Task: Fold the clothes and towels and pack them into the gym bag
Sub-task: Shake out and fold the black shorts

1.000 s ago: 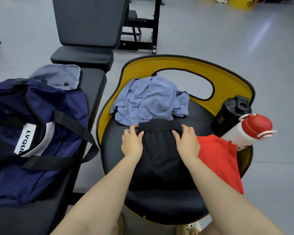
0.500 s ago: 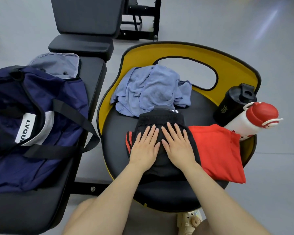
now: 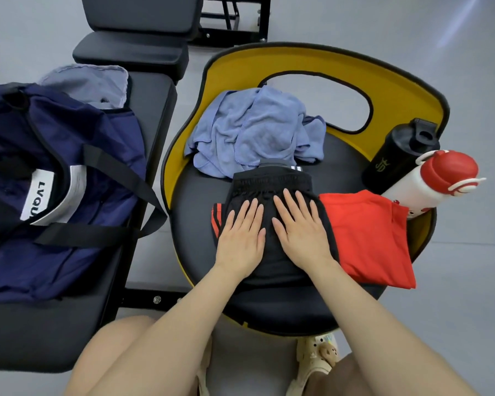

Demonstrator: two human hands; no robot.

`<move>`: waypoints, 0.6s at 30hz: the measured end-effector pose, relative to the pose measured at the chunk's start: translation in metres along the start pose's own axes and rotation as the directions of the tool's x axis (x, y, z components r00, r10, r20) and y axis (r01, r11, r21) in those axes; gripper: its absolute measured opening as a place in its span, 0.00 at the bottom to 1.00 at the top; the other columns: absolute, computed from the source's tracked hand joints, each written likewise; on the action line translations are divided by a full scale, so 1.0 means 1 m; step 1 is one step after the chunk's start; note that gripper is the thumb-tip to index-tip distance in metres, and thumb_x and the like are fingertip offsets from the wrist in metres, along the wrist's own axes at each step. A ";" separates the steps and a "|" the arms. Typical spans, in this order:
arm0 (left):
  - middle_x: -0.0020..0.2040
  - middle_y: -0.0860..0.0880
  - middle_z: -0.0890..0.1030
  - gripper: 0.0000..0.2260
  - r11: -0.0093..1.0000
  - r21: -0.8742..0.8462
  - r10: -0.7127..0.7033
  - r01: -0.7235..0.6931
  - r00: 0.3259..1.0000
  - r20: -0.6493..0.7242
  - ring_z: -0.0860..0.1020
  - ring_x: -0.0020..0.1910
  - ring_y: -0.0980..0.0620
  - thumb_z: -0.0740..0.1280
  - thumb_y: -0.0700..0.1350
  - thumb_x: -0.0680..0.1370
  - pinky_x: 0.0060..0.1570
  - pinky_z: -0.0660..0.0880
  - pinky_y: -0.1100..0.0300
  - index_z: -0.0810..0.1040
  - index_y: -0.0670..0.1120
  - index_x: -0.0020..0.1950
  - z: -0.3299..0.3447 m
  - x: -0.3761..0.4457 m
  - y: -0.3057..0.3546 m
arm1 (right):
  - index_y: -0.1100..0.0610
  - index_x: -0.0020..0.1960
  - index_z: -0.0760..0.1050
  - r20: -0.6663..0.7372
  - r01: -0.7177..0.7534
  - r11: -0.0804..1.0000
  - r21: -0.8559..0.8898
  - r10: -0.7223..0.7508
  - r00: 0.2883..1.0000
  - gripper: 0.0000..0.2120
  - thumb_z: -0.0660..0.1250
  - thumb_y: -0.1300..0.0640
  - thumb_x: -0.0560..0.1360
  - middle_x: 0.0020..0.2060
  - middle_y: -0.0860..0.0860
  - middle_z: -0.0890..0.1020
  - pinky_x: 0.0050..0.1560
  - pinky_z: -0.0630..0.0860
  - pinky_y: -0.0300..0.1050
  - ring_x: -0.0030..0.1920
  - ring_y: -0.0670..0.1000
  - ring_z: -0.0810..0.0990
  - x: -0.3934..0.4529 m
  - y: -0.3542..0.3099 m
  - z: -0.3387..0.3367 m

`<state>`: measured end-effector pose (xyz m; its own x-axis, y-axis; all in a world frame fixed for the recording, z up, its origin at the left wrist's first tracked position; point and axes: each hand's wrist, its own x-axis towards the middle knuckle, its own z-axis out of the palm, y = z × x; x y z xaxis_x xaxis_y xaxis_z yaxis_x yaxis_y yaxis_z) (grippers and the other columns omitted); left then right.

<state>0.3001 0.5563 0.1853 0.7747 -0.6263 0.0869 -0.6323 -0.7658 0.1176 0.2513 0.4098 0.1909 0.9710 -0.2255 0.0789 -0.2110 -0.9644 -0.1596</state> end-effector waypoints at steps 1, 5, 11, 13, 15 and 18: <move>0.70 0.46 0.71 0.24 1.000 -0.004 -0.009 0.009 1.000 -0.014 0.69 0.70 0.48 0.50 0.50 0.79 0.68 0.62 0.49 0.70 0.42 0.71 -0.002 -0.004 0.004 | 0.53 0.75 0.61 -0.006 -0.001 1.000 0.005 0.001 1.000 0.27 0.45 0.45 0.80 0.75 0.52 0.62 0.74 0.55 0.56 0.75 0.56 0.59 -0.003 -0.001 -0.003; 0.71 0.45 0.70 0.24 1.000 0.005 -0.016 0.016 1.000 -0.003 0.68 0.71 0.47 0.50 0.52 0.79 0.68 0.62 0.47 0.69 0.43 0.71 -0.002 -0.026 0.011 | 0.54 0.75 0.62 -0.030 0.004 1.000 0.007 -0.004 1.000 0.27 0.46 0.44 0.80 0.75 0.53 0.62 0.74 0.54 0.55 0.75 0.56 0.58 -0.026 -0.003 -0.005; 0.73 0.46 0.68 0.26 0.999 0.033 -0.005 0.001 0.993 0.114 0.65 0.73 0.47 0.48 0.55 0.80 0.69 0.57 0.48 0.65 0.43 0.73 0.013 -0.042 0.002 | 0.54 0.74 0.63 0.060 0.039 0.995 -0.095 -0.033 0.998 0.29 0.39 0.42 0.82 0.73 0.54 0.65 0.71 0.54 0.55 0.73 0.58 0.63 -0.045 0.002 0.006; 0.76 0.46 0.61 0.28 1.000 0.015 -0.002 -0.001 0.984 0.177 0.58 0.76 0.47 0.43 0.56 0.80 0.71 0.50 0.49 0.59 0.44 0.76 0.012 -0.042 0.001 | 0.55 0.74 0.64 0.088 0.028 0.994 -0.103 -0.019 0.996 0.30 0.37 0.42 0.82 0.73 0.55 0.67 0.71 0.54 0.55 0.73 0.59 0.64 -0.046 0.001 0.007; 0.78 0.48 0.52 0.31 0.999 -0.029 0.030 -0.026 0.984 0.178 0.48 0.77 0.49 0.36 0.57 0.78 0.72 0.40 0.53 0.50 0.46 0.78 0.010 -0.042 0.002 | 0.55 0.73 0.65 0.104 0.019 0.994 -0.105 -0.008 0.994 0.31 0.37 0.42 0.82 0.72 0.55 0.68 0.71 0.55 0.55 0.72 0.59 0.66 -0.045 0.000 0.006; 0.78 0.50 0.55 0.26 0.952 -0.297 -0.068 0.079 0.997 0.049 0.52 0.77 0.52 0.42 0.55 0.81 0.74 0.46 0.56 0.56 0.48 0.77 0.000 -0.036 0.001 | 0.56 0.72 0.66 0.078 0.004 0.995 -0.098 0.004 0.997 0.32 0.37 0.41 0.82 0.72 0.55 0.69 0.71 0.54 0.55 0.72 0.58 0.66 -0.043 -0.003 0.003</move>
<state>0.2711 0.5781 0.1827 0.8144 -0.5795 0.0301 -0.5383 -0.7351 0.4122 0.2110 0.4224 0.1852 0.9760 -0.2179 0.0016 -0.2174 -0.9741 -0.0621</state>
